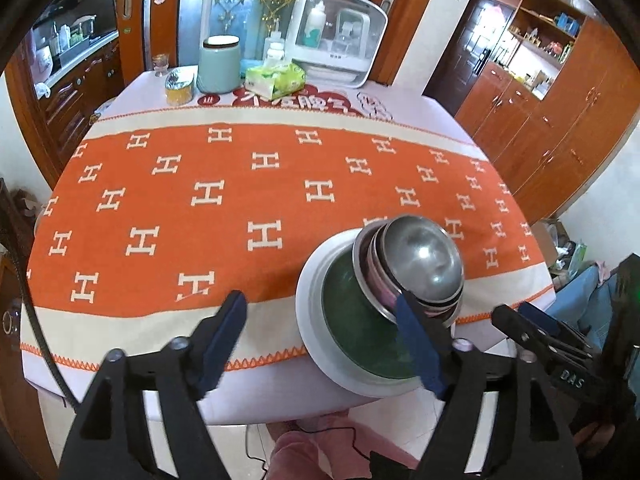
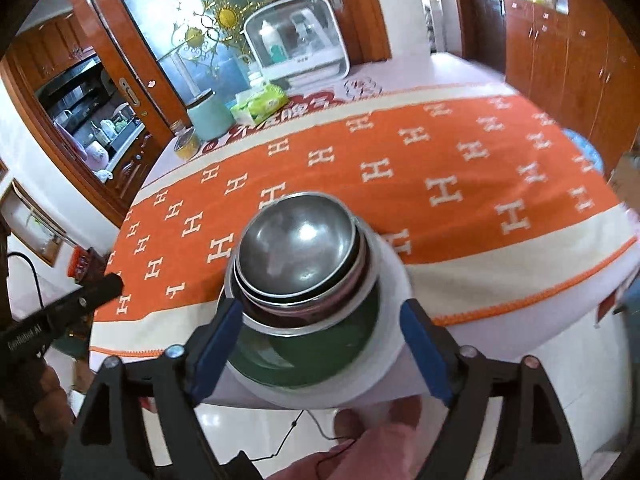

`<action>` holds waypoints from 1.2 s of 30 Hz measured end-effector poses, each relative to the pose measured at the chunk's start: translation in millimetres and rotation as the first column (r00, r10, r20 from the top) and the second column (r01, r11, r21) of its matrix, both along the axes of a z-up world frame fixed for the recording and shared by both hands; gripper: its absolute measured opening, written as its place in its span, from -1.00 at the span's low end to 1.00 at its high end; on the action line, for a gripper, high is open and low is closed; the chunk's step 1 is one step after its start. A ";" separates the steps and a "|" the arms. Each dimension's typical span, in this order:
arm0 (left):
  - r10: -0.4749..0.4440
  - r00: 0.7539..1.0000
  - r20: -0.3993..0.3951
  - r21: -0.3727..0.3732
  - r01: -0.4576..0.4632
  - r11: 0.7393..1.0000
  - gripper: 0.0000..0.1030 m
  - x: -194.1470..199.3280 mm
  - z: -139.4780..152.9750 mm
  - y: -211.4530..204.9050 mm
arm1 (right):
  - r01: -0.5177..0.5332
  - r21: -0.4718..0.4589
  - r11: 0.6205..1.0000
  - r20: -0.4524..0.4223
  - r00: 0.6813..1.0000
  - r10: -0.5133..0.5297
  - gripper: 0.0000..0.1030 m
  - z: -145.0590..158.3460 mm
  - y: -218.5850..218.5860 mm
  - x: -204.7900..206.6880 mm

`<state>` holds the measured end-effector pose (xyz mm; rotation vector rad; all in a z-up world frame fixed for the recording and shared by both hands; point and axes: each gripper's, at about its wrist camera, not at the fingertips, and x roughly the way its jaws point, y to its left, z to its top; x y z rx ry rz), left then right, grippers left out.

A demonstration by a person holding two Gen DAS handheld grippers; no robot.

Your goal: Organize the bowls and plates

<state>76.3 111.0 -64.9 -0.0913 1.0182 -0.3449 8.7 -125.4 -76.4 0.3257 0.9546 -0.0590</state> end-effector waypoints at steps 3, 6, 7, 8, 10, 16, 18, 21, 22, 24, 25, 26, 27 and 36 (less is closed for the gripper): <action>-0.007 1.000 0.030 0.007 0.006 1.000 0.56 -6.2 12.3 2.7 | 0.000 -0.019 1.000 -0.015 1.000 -0.001 0.72 10.4 -0.5 -7.3; -0.027 0.999 0.045 0.021 0.026 0.999 0.60 -13.7 22.0 2.4 | -0.014 -0.034 0.999 -0.030 0.999 0.013 0.78 22.0 1.1 -14.0; -0.036 0.998 0.047 0.025 0.035 0.999 0.64 -17.1 25.7 1.4 | -0.026 -0.037 0.999 -0.035 0.999 0.024 0.79 27.3 1.8 -16.2; -0.043 0.998 0.047 0.026 0.042 0.999 0.68 -20.0 28.7 0.0 | -0.031 -0.041 0.999 -0.040 0.999 0.029 0.81 30.5 3.0 -18.1; -0.059 0.997 0.045 0.029 0.057 0.998 0.73 -25.9 34.3 -3.0 | -0.035 -0.045 0.998 -0.044 0.998 0.033 0.82 39.7 5.2 -22.7; -0.053 0.997 0.051 0.090 0.049 0.995 0.90 -42.8 47.9 -16.1 | -0.070 -0.054 0.996 -0.025 0.997 0.069 0.83 61.9 12.4 -39.0; -0.050 0.997 0.064 0.112 0.042 0.993 0.96 -47.4 51.5 -21.8 | -0.072 -0.068 0.995 -0.020 0.997 0.071 0.84 64.9 13.5 -43.6; -0.041 0.996 0.077 0.138 0.030 0.990 0.97 -54.8 56.6 -34.0 | -0.081 -0.082 0.993 -0.010 0.997 0.081 0.87 69.3 16.5 -51.1; -0.032 0.997 0.076 0.141 0.021 0.990 0.97 -56.4 57.9 -37.1 | -0.086 -0.087 0.993 0.000 0.996 0.086 0.88 71.5 16.6 -53.2; -0.016 0.997 0.074 0.142 0.005 0.990 0.97 -60.4 60.0 -42.3 | -0.102 -0.077 0.992 0.037 0.994 0.105 0.94 77.0 13.5 -55.6; -0.001 0.997 0.076 0.152 -0.011 0.988 0.97 -61.8 61.4 -46.2 | -0.104 -0.076 0.992 0.050 0.993 0.108 0.95 79.7 12.3 -56.8; 0.010 0.997 0.082 0.164 -0.024 0.986 0.97 -63.1 62.6 -49.2 | -0.104 -0.080 0.991 0.056 0.993 0.108 0.97 81.0 10.6 -56.9; 0.022 0.996 0.092 0.178 -0.038 0.983 0.97 -65.0 64.6 -52.4 | -0.100 -0.088 0.991 0.057 0.993 0.106 0.98 81.8 8.4 -56.5; 0.156 0.972 0.177 0.240 -0.196 0.951 0.98 -89.6 72.0 -66.5 | -0.064 -0.101 0.993 0.032 0.997 0.068 0.99 72.9 -12.0 -54.1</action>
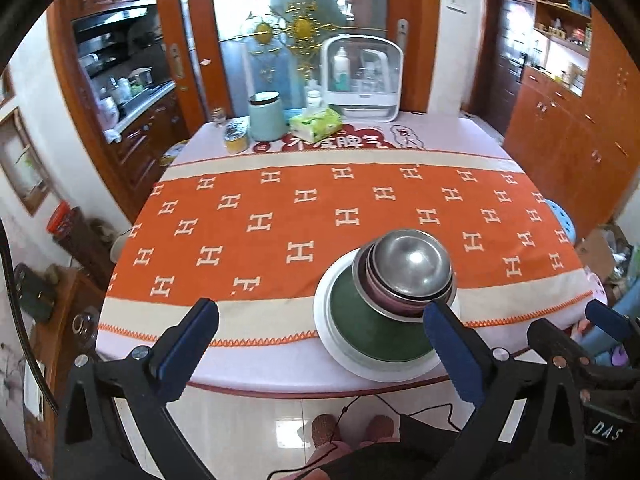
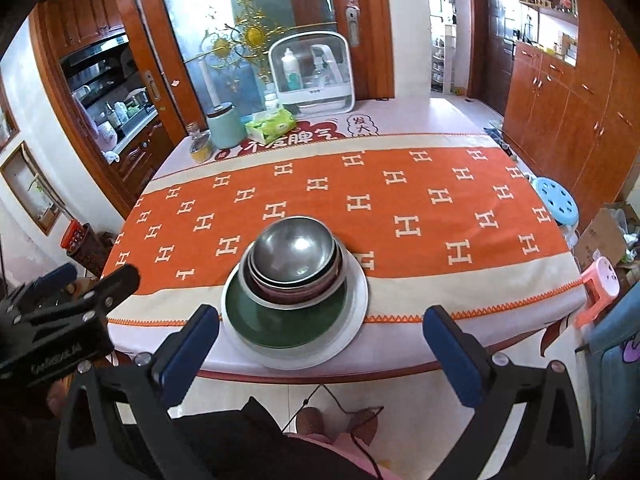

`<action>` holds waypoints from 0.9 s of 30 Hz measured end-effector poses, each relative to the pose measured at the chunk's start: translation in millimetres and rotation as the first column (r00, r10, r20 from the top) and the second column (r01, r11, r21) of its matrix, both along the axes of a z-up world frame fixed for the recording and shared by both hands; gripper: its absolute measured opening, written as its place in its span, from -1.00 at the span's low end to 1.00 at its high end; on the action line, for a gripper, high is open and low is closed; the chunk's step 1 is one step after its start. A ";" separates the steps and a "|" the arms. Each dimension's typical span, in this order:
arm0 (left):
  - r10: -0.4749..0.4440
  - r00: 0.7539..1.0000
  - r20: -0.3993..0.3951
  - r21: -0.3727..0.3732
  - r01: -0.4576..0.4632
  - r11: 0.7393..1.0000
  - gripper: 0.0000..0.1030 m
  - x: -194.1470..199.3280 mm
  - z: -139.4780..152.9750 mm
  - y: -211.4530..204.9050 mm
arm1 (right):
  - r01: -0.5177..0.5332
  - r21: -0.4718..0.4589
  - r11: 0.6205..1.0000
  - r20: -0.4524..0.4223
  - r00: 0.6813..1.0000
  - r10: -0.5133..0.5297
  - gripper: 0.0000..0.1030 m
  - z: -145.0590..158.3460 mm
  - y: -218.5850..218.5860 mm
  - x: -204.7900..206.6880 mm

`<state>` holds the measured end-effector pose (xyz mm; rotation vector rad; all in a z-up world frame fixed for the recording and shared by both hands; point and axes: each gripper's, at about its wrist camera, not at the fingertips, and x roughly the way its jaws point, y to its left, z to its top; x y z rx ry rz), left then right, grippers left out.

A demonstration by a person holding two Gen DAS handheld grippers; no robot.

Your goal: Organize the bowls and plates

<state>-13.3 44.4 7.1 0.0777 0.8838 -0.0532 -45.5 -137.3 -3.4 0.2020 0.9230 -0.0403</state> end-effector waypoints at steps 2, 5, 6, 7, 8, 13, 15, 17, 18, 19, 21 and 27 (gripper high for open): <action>0.015 1.000 0.011 0.023 -0.016 1.000 0.98 -4.1 -1.4 -4.1 | 0.009 0.016 1.000 -0.008 1.000 -0.009 0.99 -4.0 -5.4 -0.3; 0.037 0.999 0.029 0.036 -0.038 0.999 0.97 -10.0 -1.7 -8.1 | 0.016 0.030 0.999 -0.002 1.000 -0.016 0.99 -6.4 -10.8 -2.8; 0.049 0.998 0.039 0.038 -0.051 0.998 0.98 -12.0 -1.1 -8.8 | 0.013 0.031 0.999 0.009 1.000 -0.013 0.99 -5.6 -11.2 -4.2; 0.055 0.998 0.044 0.041 -0.057 0.998 0.97 -13.6 -0.9 -9.6 | 0.009 0.028 1.000 0.021 1.000 -0.009 0.99 -4.2 -11.7 -5.0; 0.062 0.997 0.050 0.045 -0.064 0.997 0.98 -14.9 -0.4 -10.4 | 0.004 0.029 1.000 0.031 1.000 -0.005 0.99 -3.0 -11.7 -5.6; 0.077 0.995 0.069 0.048 -0.080 0.996 0.97 -18.7 1.6 -15.0 | -0.022 0.022 1.000 0.050 0.999 0.021 0.99 -1.9 -11.9 -3.9; 0.080 0.994 0.072 0.046 -0.084 0.995 0.98 -18.9 1.4 -15.8 | -0.032 0.013 0.999 0.056 0.998 0.031 0.99 -1.2 -11.6 -3.1; 0.083 0.994 0.076 0.044 -0.086 0.995 0.98 -18.4 1.7 -17.4 | -0.039 0.005 0.999 0.056 0.998 0.039 0.99 -1.1 -11.6 -1.7; 0.082 0.994 0.078 0.043 -0.086 0.995 0.98 -18.1 1.9 -18.3 | -0.041 0.002 0.999 0.056 0.998 0.041 0.99 -1.0 -12.0 -1.0; 0.082 0.993 0.080 0.043 -0.085 0.995 0.98 -18.8 2.4 -18.6 | -0.042 0.001 0.999 0.056 0.998 0.042 0.99 -0.9 -12.6 -0.4; 0.078 0.994 0.082 0.040 -0.082 0.996 0.98 -18.0 2.3 -20.1 | -0.039 0.001 0.999 0.055 0.998 0.039 0.99 -0.8 -12.7 0.2; 0.075 0.994 0.079 0.038 -0.079 0.996 0.97 -16.0 1.8 -22.2 | -0.043 -0.006 0.999 0.047 0.998 0.043 0.99 -2.0 -14.4 1.9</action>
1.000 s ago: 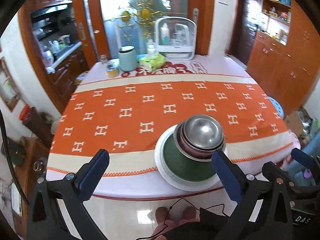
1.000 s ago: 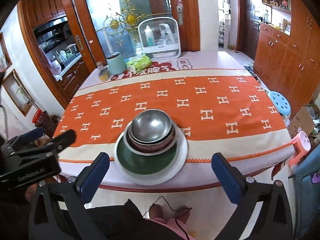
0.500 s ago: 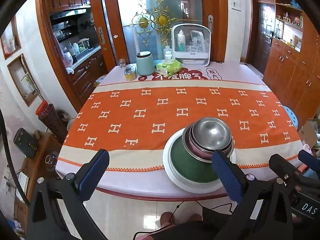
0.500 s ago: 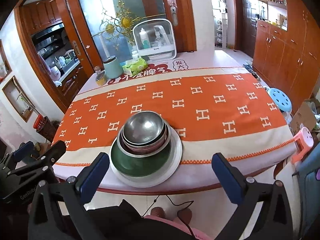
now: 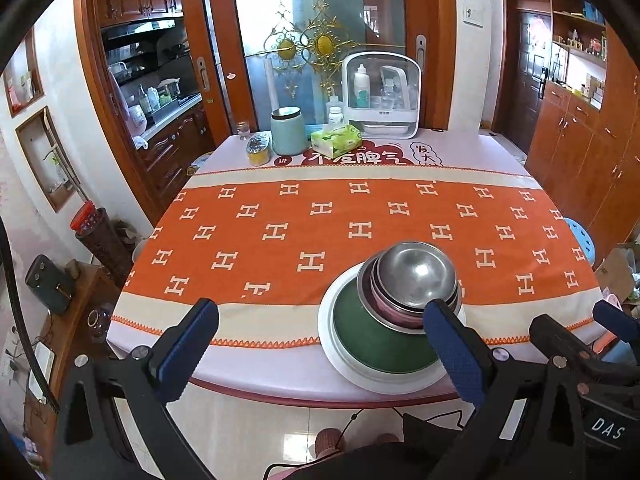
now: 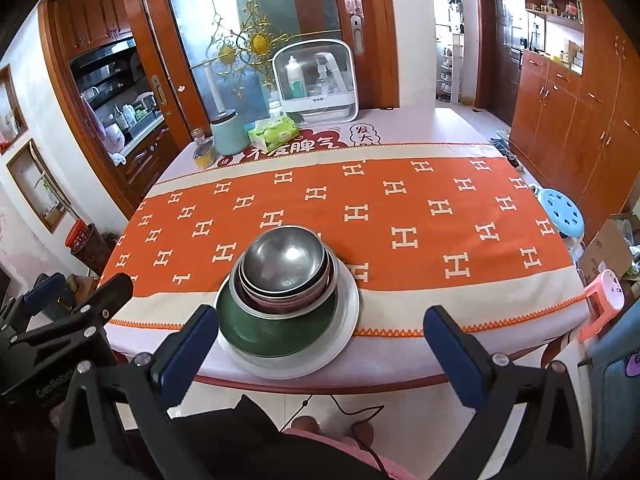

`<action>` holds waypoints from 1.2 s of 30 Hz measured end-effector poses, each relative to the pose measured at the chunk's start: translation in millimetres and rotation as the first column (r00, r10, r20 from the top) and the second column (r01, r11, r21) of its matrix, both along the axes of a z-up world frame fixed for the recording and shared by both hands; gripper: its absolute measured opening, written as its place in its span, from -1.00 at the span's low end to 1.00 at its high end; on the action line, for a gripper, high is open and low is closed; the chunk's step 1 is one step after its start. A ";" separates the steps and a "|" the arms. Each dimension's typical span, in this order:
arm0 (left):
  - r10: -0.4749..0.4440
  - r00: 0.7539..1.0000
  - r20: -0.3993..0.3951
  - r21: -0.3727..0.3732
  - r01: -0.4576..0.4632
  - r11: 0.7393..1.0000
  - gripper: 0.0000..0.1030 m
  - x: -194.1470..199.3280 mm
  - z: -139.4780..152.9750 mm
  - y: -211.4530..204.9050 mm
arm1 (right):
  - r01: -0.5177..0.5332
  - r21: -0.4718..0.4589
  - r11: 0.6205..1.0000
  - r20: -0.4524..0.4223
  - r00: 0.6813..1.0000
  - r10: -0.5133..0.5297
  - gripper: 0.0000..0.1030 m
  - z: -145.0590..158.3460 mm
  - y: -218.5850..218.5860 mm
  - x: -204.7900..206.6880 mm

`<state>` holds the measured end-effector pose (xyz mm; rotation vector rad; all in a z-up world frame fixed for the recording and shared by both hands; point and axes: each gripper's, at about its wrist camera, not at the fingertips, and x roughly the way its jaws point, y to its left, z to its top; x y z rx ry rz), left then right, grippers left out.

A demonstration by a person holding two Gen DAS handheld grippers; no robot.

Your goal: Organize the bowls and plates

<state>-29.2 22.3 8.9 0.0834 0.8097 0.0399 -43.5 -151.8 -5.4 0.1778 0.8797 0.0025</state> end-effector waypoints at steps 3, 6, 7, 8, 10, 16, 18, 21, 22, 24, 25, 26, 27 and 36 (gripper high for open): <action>-0.005 1.000 -0.005 0.004 0.005 1.000 0.98 1.2 -0.7 -0.2 | 0.000 0.000 1.000 -0.002 1.000 0.000 0.99 -0.7 -0.8 0.4; -0.005 1.000 -0.008 0.006 0.005 1.000 0.97 2.5 -0.7 -0.3 | 0.000 0.000 1.000 -0.002 1.000 0.000 0.99 -0.8 -0.5 0.2; -0.004 1.000 -0.007 0.006 0.004 1.000 0.97 2.4 -0.8 -0.3 | -0.001 0.000 1.000 -0.004 1.000 0.001 0.99 -1.9 -0.9 0.5; -0.004 1.000 -0.008 0.005 0.004 1.000 0.98 2.4 -0.9 -0.2 | -0.001 0.001 1.000 -0.006 1.000 0.001 0.99 -2.4 -1.7 1.1; -0.005 1.000 -0.010 0.005 0.005 1.000 0.98 2.3 -1.0 -0.2 | -0.002 0.001 1.000 -0.007 1.000 0.002 0.99 -3.5 -1.2 0.8; -0.004 1.000 -0.018 0.003 0.004 1.000 0.98 3.0 -2.5 2.0 | -0.004 -0.002 1.000 -0.014 1.000 0.004 0.99 -6.2 1.9 1.2; -0.004 1.000 -0.020 0.002 0.004 1.000 0.98 3.2 -3.1 2.8 | -0.004 -0.003 1.000 -0.017 1.000 0.004 0.99 -6.6 2.5 1.3; -0.005 1.000 -0.021 0.003 0.005 1.000 0.98 2.3 -2.8 3.9 | -0.004 -0.005 1.000 -0.020 1.000 0.003 0.99 -6.6 3.2 1.6; -0.007 1.000 -0.022 0.002 0.007 1.000 0.97 2.7 -3.1 4.7 | -0.002 -0.005 1.000 -0.020 1.000 0.002 0.99 -6.4 3.7 1.9; -0.006 1.000 -0.022 0.002 0.006 1.000 0.98 2.6 -2.9 4.0 | -0.001 -0.006 1.000 -0.021 1.000 0.001 0.99 -6.8 3.7 0.9; -0.008 1.000 -0.024 0.002 0.009 1.000 0.98 2.9 -3.4 4.0 | -0.001 -0.006 1.000 -0.022 1.000 0.001 0.99 -6.8 3.6 1.4; -0.011 1.000 -0.025 0.003 0.011 1.000 0.98 3.3 -4.2 4.1 | -0.001 -0.005 1.000 -0.023 1.000 0.001 0.99 -6.9 3.5 1.5; -0.010 1.000 -0.025 0.002 0.011 1.000 0.98 3.2 -4.2 3.9 | 0.000 -0.005 1.000 -0.024 1.000 0.000 0.99 -7.4 3.5 0.8; -0.018 0.999 -0.031 0.002 0.018 1.000 0.98 5.1 -7.0 3.5 | -0.001 -0.005 1.000 -0.028 1.000 0.001 0.99 -9.1 2.9 0.8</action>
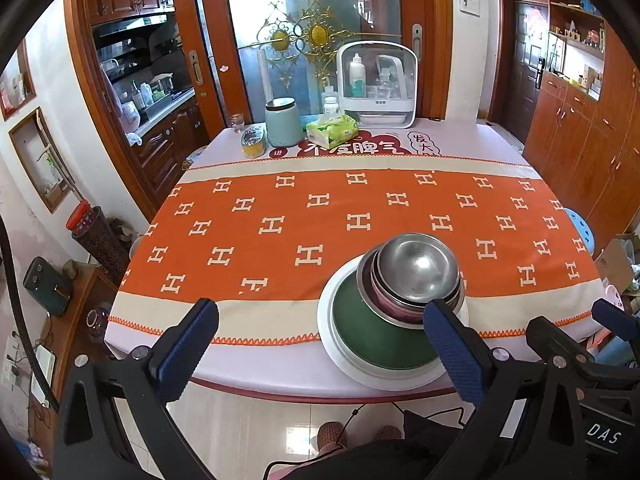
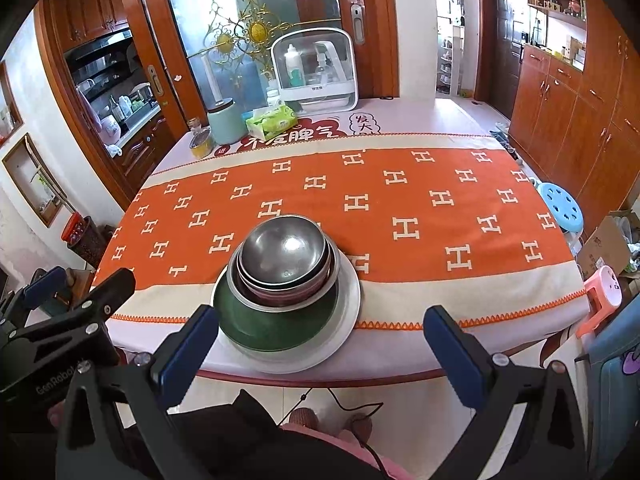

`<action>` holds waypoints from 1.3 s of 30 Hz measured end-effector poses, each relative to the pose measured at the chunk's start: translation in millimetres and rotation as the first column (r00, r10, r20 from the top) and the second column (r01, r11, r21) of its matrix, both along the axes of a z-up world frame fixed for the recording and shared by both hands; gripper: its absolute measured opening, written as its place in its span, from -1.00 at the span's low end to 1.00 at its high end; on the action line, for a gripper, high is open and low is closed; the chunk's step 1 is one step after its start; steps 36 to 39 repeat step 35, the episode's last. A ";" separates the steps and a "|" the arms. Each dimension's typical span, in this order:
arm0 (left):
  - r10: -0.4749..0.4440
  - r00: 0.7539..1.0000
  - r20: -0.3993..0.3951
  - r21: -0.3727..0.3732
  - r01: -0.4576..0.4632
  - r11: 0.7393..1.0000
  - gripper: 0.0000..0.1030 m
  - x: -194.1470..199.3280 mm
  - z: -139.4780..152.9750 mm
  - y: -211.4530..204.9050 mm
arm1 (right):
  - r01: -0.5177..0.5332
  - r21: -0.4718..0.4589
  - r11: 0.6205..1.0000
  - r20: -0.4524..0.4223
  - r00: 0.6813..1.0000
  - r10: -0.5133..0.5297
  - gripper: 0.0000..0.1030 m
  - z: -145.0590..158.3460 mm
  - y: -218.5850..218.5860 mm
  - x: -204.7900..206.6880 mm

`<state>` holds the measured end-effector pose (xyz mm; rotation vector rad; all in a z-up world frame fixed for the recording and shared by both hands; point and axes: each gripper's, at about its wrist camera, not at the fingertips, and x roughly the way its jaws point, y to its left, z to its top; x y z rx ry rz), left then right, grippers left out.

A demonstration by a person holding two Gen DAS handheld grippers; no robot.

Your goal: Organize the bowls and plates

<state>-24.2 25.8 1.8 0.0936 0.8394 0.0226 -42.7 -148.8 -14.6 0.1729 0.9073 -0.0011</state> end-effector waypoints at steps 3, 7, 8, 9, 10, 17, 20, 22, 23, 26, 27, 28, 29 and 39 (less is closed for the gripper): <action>-0.004 1.000 -0.004 0.001 0.004 1.000 0.98 1.0 -0.9 0.7 | 0.000 0.000 1.000 -0.001 1.000 0.000 0.99 -0.2 -0.1 -0.1; -0.005 1.000 -0.005 0.000 0.005 1.000 0.98 2.1 -1.1 0.8 | 0.000 0.000 1.000 -0.001 1.000 0.000 0.99 0.2 0.2 0.9; -0.004 1.000 -0.005 0.000 0.004 1.000 0.98 2.1 -1.0 0.6 | 0.000 -0.001 1.000 -0.001 1.000 0.000 0.99 0.1 0.1 0.8; -0.004 1.000 -0.005 0.000 0.004 1.000 0.98 2.1 -1.0 0.4 | 0.001 -0.001 1.000 -0.001 1.000 -0.001 0.99 0.3 0.1 1.1; -0.007 1.000 -0.007 0.000 0.007 1.000 0.98 3.0 -1.0 0.7 | 0.001 -0.001 1.000 -0.002 1.000 -0.001 0.99 -0.4 -0.2 0.4; -0.010 1.000 -0.009 0.001 0.010 1.000 0.98 5.9 -1.8 0.6 | 0.000 0.001 1.000 -0.003 1.000 0.000 0.99 0.4 -0.1 2.2; -0.010 1.000 -0.010 0.000 0.010 1.000 0.98 6.2 -1.8 0.5 | -0.003 0.000 1.000 -0.006 1.000 0.003 0.99 -1.0 -1.4 2.5; -0.012 1.000 -0.016 0.002 0.012 1.000 0.98 7.8 -3.9 -0.1 | -0.004 0.002 1.000 -0.007 1.000 0.004 0.99 -2.3 -2.4 2.0; -0.011 1.000 -0.017 0.003 0.011 1.000 0.98 7.8 -4.6 -0.2 | -0.005 0.002 1.000 -0.007 1.000 0.005 0.99 -2.4 -2.3 1.9; -0.010 1.000 -0.018 0.004 0.010 1.000 0.98 10.3 -6.8 -0.5 | -0.011 0.002 1.000 -0.009 1.000 0.011 0.99 -5.2 -3.7 0.4; -0.011 1.000 -0.017 0.004 0.011 1.000 0.98 10.4 -6.7 -0.3 | -0.013 0.002 1.000 -0.009 1.000 0.013 0.99 -5.4 -4.5 1.6; -0.011 1.000 -0.017 0.004 0.011 1.000 0.98 10.5 -6.7 -0.1 | -0.013 0.003 1.000 -0.009 1.000 0.013 0.99 -5.7 -5.3 1.8; -0.013 1.000 -0.017 0.006 0.013 1.000 0.97 12.8 -7.2 0.0 | -0.014 0.005 1.000 -0.010 1.000 0.014 0.99 -6.5 -6.6 2.5; -0.010 1.000 -0.016 0.013 0.010 1.000 0.98 17.2 -9.3 -3.2 | -0.018 0.009 1.000 -0.010 1.000 0.018 0.99 -5.7 -9.8 7.2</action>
